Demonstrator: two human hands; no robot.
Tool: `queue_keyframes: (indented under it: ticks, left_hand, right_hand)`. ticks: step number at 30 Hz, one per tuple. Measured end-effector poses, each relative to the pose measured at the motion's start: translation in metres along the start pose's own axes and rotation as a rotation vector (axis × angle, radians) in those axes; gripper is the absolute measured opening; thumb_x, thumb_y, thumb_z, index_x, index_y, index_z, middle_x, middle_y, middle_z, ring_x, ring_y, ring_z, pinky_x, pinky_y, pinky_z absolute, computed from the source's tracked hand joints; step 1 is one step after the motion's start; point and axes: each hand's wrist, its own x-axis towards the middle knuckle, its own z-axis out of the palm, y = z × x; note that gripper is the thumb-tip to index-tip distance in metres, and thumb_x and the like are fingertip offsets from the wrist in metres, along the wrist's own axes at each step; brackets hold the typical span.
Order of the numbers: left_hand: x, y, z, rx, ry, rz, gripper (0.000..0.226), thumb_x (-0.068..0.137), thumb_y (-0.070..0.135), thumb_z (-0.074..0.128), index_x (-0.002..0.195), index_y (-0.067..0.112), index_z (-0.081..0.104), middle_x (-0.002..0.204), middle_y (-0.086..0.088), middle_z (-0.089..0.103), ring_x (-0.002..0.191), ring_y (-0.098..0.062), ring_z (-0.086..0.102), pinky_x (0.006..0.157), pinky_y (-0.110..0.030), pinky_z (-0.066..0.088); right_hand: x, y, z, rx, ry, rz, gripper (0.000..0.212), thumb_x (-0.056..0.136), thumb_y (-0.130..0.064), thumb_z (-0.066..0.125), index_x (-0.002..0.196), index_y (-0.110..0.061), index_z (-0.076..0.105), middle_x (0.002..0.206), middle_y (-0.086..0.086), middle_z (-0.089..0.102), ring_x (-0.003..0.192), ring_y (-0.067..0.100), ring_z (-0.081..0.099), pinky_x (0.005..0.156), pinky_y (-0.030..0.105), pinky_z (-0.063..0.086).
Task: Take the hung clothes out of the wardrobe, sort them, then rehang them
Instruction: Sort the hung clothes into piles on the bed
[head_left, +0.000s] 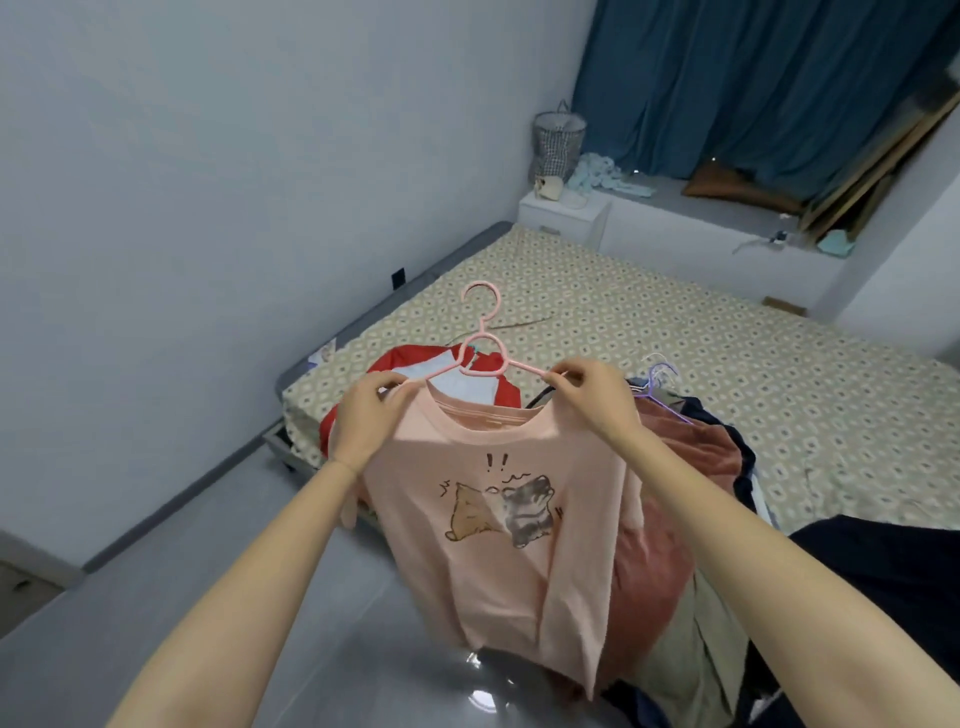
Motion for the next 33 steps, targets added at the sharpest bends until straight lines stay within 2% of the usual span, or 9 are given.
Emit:
queue_keyframes:
  ticks: [3,5,10,13,15,17,21,27,33]
  left_hand:
    - [-0.002,-0.003,-0.021,0.026,0.059,0.003,0.023,0.087,0.048,0.069,0.093,0.027,0.077,0.092,0.017,0.072,0.090,-0.003,0.063,0.084,-0.031,0.051]
    - [-0.001,-0.004,-0.035,0.030,0.065,0.019,0.018,0.088,0.049,0.068,0.092,0.032,0.074,0.092,0.022,0.070,0.091,0.001,0.063,0.085,-0.029,0.051]
    - [0.008,-0.030,-0.062,0.142,0.060,0.037,0.036,0.089,0.062,0.060,0.107,0.034,0.073,0.104,0.023,0.068,0.098,-0.002,0.060,0.089,-0.030,0.051]
    - [0.019,-0.053,-0.074,0.147,0.065,0.045,0.034,0.088,0.061,0.061,0.105,0.034,0.072,0.098,0.026,0.064,0.095,0.000,0.059,0.088,-0.030,0.050]
    - [0.031,-0.071,-0.079,0.139,0.078,0.040,0.031,0.087,0.058,0.064,0.102,0.033,0.074,0.095,0.024,0.066,0.091,0.000,0.058,0.086,-0.030,0.050]
    - [0.047,-0.087,-0.086,0.147,0.083,0.043,0.029,0.087,0.054,0.066,0.100,0.030,0.075,0.095,0.018,0.069,0.088,-0.002,0.057,0.083,-0.031,0.049]
    - [0.088,-0.116,-0.106,0.146,0.020,0.077,0.023,0.089,0.046,0.068,0.098,0.026,0.075,0.089,0.019,0.065,0.086,-0.003,0.056,0.074,-0.024,0.041]
    - [0.165,-0.176,-0.133,0.134,-0.106,0.097,0.030,0.087,0.059,0.062,0.101,0.034,0.073,0.098,0.017,0.069,0.092,-0.005,0.060,0.080,-0.028,0.049]
    - [0.230,-0.204,-0.138,0.098,-0.220,0.123,0.026,0.089,0.056,0.063,0.100,0.035,0.073,0.095,0.021,0.066,0.093,-0.002,0.058,0.081,-0.025,0.047]
  right_hand:
    - [0.001,-0.018,0.006,0.012,-0.001,-0.050,0.018,0.090,-0.037,0.066,0.090,-0.020,0.074,0.087,0.000,0.072,0.085,0.018,0.063,0.067,0.031,0.041]
    - [0.000,-0.028,0.012,0.035,-0.004,-0.053,0.017,0.090,-0.036,0.066,0.088,-0.020,0.073,0.085,0.000,0.071,0.083,0.017,0.062,0.066,0.031,0.040]
    - [0.004,-0.050,0.037,0.052,-0.038,-0.055,0.018,0.090,-0.039,0.065,0.087,-0.023,0.072,0.085,-0.004,0.069,0.080,0.014,0.060,0.066,0.032,0.042]
    - [0.014,-0.064,0.058,0.046,-0.067,-0.068,0.017,0.091,-0.039,0.064,0.087,-0.023,0.070,0.082,-0.004,0.069,0.077,0.015,0.060,0.062,0.030,0.038]
    - [0.023,-0.072,0.075,0.061,-0.083,-0.062,0.015,0.091,-0.037,0.064,0.084,-0.024,0.069,0.081,-0.004,0.069,0.077,0.015,0.061,0.061,0.030,0.041]
    - [0.035,-0.080,0.093,0.064,-0.092,-0.044,0.017,0.090,-0.037,0.064,0.082,-0.022,0.068,0.079,-0.004,0.068,0.077,0.016,0.062,0.066,0.033,0.046]
    - [0.063,-0.104,0.131,0.045,-0.097,0.010,0.020,0.090,-0.040,0.063,0.086,-0.021,0.070,0.082,-0.005,0.068,0.079,0.015,0.061,0.071,0.036,0.049]
    - [0.102,-0.142,0.179,0.066,-0.054,0.119,0.019,0.090,-0.039,0.063,0.085,-0.023,0.070,0.080,-0.006,0.068,0.078,0.012,0.061,0.068,0.034,0.046]
    - [0.136,-0.161,0.217,0.045,0.012,0.161,0.019,0.093,-0.037,0.062,0.085,-0.021,0.070,0.081,-0.010,0.067,0.075,0.009,0.058,0.059,0.028,0.038]
